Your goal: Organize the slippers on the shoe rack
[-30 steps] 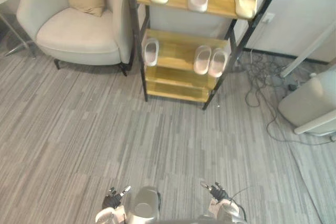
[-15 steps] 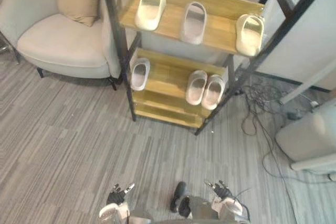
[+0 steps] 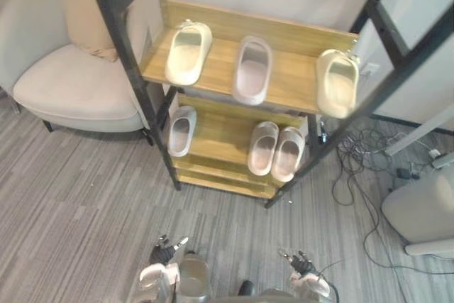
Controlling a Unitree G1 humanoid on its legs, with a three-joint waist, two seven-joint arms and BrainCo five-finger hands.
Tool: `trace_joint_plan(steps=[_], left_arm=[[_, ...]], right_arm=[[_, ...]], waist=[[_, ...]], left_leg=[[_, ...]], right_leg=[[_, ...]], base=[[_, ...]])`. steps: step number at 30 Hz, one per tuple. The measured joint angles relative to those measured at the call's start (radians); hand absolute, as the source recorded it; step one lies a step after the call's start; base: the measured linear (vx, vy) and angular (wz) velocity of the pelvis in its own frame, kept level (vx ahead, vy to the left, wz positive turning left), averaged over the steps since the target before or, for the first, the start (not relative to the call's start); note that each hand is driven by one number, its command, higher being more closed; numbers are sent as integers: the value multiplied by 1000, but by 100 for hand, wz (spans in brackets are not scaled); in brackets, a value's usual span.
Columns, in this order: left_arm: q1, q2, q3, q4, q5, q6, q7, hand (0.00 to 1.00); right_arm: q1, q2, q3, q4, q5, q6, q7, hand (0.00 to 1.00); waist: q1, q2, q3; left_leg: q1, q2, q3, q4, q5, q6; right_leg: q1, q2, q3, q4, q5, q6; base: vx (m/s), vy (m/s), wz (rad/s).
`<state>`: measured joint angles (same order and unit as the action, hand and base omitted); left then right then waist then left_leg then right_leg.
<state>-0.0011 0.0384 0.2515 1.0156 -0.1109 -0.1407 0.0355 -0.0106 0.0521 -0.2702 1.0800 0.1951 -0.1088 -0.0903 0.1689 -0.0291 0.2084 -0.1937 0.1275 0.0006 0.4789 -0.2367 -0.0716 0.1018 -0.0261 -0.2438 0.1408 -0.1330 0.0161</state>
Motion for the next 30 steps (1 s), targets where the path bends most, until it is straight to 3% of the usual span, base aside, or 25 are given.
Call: trace_joint_plan(steps=[3, 5, 7, 9, 10, 11, 15, 19, 23, 30], left_arm=[[-4, 0, 4, 12, 0, 0, -1, 0], [-8, 0, 4, 18, 0, 1, -2, 0], [-8, 3, 2, 30, 0, 3, -2, 0], [0, 9, 7, 36, 0, 2, 0, 0], [3, 9, 8, 36, 0, 1, 0, 0], [4, 8, 14, 36, 0, 1, 0, 0], [21, -8, 46, 39, 1, 3, 1, 0], [21, -31, 46, 57, 7, 6, -4, 0], [27, -29, 44, 68, 13, 13, -17, 0], [26, -8, -12, 83, 33, 16, -20, 0]], right_arm=[[0, 9, 0, -4, -2, 0, 2, 0], [1, 7, 2, -15, -13, 0, 3, 0], [15, 4, 9, -45, -29, -2, 6, 0], [19, 6, 8, -36, -30, -2, 10, 0], [21, 8, 8, -33, -31, -3, 11, 0], [24, 10, 8, -32, -33, -3, 11, 0], [33, 5, 8, -8, -38, 0, 13, 0], [35, -13, -1, 1, -38, 1, 13, 0], [52, -16, -2, 3, -38, 0, 11, 0], [53, -24, 0, 4, -38, -4, -11, 0]], waist=[[0, -1, -2], [3, 4, 1], [-5, 7, 6], [-4, -13, -7], [-4, -15, -9], [-4, -22, -13], [-5, -19, -72], [-14, 13, -86], [-14, 10, -111], [-25, 11, -112]], left_leg=[[13, 2, 30, 15, -27, 18], [36, 2, 50, 23, -59, 33], [75, -13, 47, 23, -75, 45], [113, -29, 40, 15, -86, 62], [123, -34, 36, 11, -86, 62], [123, -48, 26, 9, -87, 59], [107, -50, 12, -47, -65, 29], [137, -38, -12, -77, -47, 5], [161, -37, -16, -104, -45, 4], [192, -57, 9, -145, -23, 23]], right_leg=[[-10, -12, 24, 26, 5, 15], [-82, -40, 42, 206, -26, 58], [-185, -83, 43, 463, -27, 61], [-204, -103, 60, 538, -65, 67], [-202, -103, 64, 518, -68, 62], [-202, -101, 65, 426, -24, 45], [-147, -82, 47, 226, -46, 39], [-81, -57, 22, 137, -43, 31], [-45, -48, 15, 84, -32, 30], [5, -44, 48, -44, 47, 45]], base=[[70, 124, -35], [-2, 115, -38], [-7, 80, 7], [21, 11, 36], [14, -54, 37], [29, -102, 27], [91, -141, 5], [106, -120, 13], [45, -39, 6], [0, 42, -10]])
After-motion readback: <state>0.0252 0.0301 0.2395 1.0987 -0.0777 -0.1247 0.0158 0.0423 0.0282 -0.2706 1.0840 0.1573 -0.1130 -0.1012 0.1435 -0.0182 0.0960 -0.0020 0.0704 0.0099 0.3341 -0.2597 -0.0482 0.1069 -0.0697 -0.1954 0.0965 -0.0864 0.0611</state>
